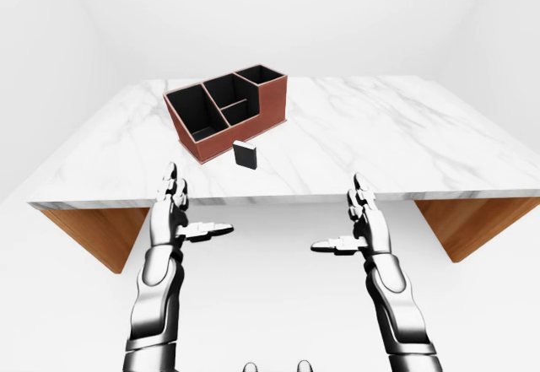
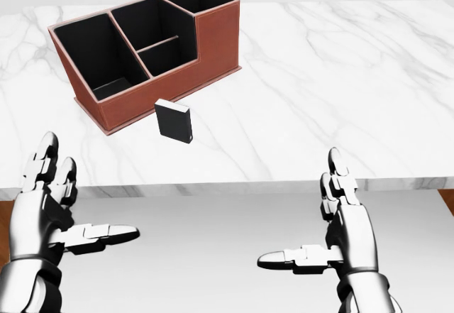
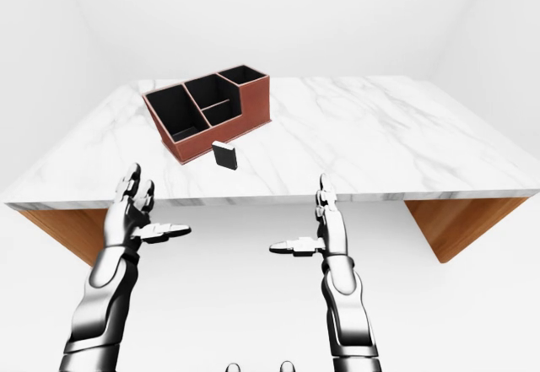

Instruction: Pick up the book and place it in the left compartment of the caddy.

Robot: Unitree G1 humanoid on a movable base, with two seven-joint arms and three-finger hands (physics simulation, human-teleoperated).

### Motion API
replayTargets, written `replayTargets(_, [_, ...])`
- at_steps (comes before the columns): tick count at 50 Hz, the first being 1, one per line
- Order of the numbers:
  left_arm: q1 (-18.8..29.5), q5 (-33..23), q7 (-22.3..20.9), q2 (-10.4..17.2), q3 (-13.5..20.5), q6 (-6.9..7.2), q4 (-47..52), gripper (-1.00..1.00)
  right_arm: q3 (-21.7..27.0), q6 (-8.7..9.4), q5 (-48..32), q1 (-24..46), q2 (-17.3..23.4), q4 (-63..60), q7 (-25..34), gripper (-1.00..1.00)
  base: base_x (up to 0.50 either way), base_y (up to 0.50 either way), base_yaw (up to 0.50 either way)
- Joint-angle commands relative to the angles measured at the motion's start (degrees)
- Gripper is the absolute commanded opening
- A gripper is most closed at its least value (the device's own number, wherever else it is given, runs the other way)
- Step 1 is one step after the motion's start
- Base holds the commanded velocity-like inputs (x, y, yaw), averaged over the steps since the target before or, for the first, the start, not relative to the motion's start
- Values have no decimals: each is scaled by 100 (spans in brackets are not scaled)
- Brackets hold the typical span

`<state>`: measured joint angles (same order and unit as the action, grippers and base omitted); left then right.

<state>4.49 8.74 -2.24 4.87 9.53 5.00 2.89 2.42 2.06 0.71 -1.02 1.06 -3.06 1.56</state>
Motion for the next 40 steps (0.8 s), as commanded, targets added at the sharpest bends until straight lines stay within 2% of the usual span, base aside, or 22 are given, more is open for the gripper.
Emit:
replayTargets(1, [150,443,2,249,437,0,260,100,-39,156,-27,-93,-25,-289,-17,100,0,0,0])
replayTargets(6, [161,599,23,323,566,0,367,100,-152,294,-58,-210,-61,-615,5,100,0,0,0])
replayTargets(22, [176,1078,142,564,1038,0,738,100,-247,294,-174,-572,-95,-1566,-19,100,0,0,0])
replayTargets(26, [270,1198,72,651,1145,0,268,100,-292,294,-217,-732,-99,-2018,-53,100,0,0,0])
replayTargets(32, [294,1364,133,769,1224,0,237,100,-342,294,-205,-875,-113,-2416,-60,100,0,0,0])
replayTargets(40, [287,1497,170,840,1312,0,305,100,-517,294,-693,-918,-48,-2572,-105,100,0,0,0])
